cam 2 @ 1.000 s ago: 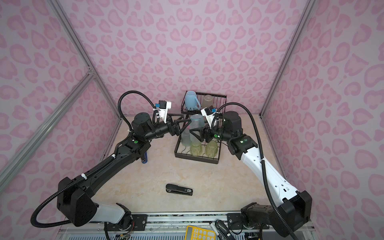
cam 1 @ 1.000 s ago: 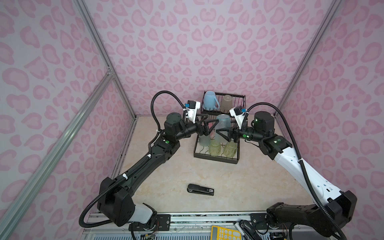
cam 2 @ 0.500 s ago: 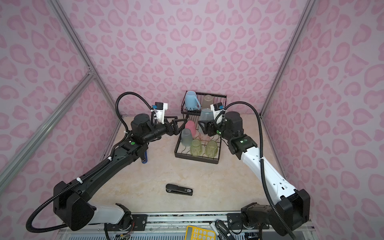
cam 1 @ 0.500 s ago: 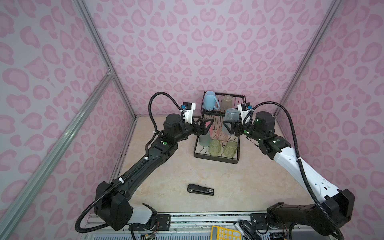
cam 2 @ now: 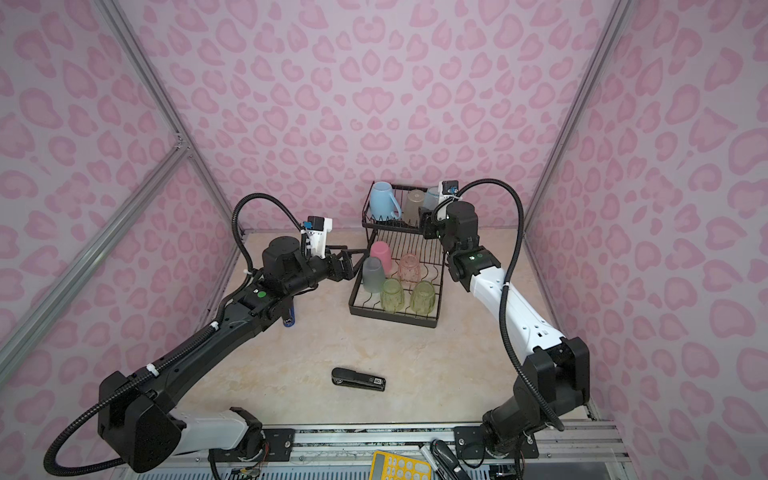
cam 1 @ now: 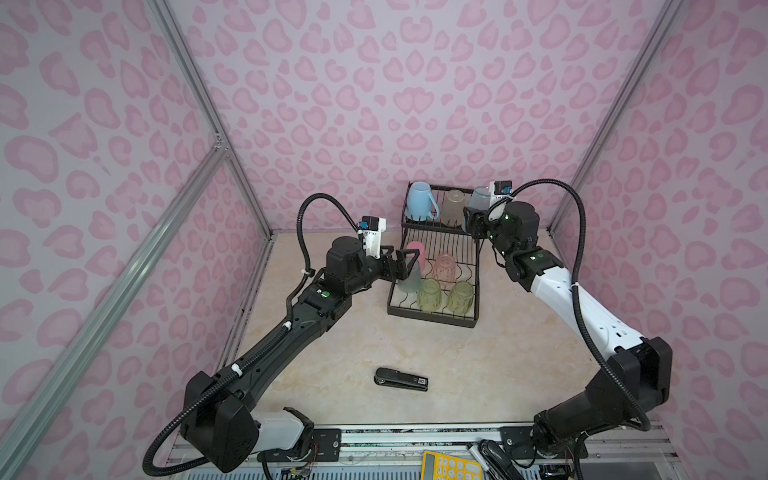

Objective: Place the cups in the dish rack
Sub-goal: 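Raise the teal cup over the upper tier with the right gripper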

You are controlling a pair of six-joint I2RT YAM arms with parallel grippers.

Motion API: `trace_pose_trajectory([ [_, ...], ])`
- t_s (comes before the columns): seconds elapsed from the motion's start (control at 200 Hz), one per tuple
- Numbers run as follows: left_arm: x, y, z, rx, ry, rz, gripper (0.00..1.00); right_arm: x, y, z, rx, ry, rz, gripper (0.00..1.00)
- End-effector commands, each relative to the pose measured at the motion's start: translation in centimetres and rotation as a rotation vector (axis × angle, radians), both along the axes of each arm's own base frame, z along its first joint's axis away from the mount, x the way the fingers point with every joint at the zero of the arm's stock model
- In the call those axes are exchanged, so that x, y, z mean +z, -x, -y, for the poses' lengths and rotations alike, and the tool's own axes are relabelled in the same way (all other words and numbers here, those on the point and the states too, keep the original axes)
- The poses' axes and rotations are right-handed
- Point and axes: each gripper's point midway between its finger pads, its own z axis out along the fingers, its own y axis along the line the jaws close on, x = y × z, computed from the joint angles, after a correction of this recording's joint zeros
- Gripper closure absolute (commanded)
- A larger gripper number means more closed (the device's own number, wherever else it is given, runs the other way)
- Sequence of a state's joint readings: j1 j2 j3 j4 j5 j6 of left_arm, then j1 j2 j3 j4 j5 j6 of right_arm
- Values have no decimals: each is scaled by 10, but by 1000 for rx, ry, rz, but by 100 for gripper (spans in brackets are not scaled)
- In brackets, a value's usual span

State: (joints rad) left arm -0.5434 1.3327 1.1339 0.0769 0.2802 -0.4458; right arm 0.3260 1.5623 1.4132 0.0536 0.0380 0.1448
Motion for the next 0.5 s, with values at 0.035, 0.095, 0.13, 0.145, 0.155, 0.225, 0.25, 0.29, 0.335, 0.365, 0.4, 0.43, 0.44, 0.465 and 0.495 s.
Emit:
trace_pose_trajectory([
  [0.035,-2,3,-2,-2,2,-6,7,19,-25,10,-64,-6,107,69],
  [0.095,-5,3,-2,-2,-6,-10,7,11,-37,11,-73,-4,102,69],
  [0.13,-7,3,-2,-2,-8,-14,7,20,-43,11,-72,-13,126,69],
  [0.145,-7,2,-2,-1,-9,-15,7,20,-45,12,-75,-13,129,69],
  [0.155,-8,2,-2,-2,-10,-17,7,20,-47,13,-78,-13,132,69],
  [0.225,-11,2,0,-8,-8,-25,7,15,-58,16,-100,-9,132,69],
  [0.25,-11,1,1,-11,-7,-25,7,14,-62,16,-101,-8,133,69],
  [0.29,-13,0,2,-14,-7,-29,7,13,-66,16,-104,-5,139,69],
  [0.335,-15,-1,4,-16,-6,-34,7,10,-72,17,-109,2,144,69],
  [0.365,-16,-2,4,-17,-5,-35,7,10,-75,17,-110,7,151,69],
  [0.4,-17,-2,5,-22,-4,-39,7,8,-79,18,-117,14,149,69],
  [0.43,-18,-3,7,-27,-5,-43,7,5,-83,17,-119,22,142,70],
  [0.44,-18,-3,7,-29,-5,-44,7,5,-83,17,-121,24,143,70],
  [0.465,-19,-3,9,-34,-5,-46,7,3,-86,18,-127,27,139,70],
  [0.495,-20,-4,9,-35,-4,-48,7,2,-88,18,-132,30,140,70],
])
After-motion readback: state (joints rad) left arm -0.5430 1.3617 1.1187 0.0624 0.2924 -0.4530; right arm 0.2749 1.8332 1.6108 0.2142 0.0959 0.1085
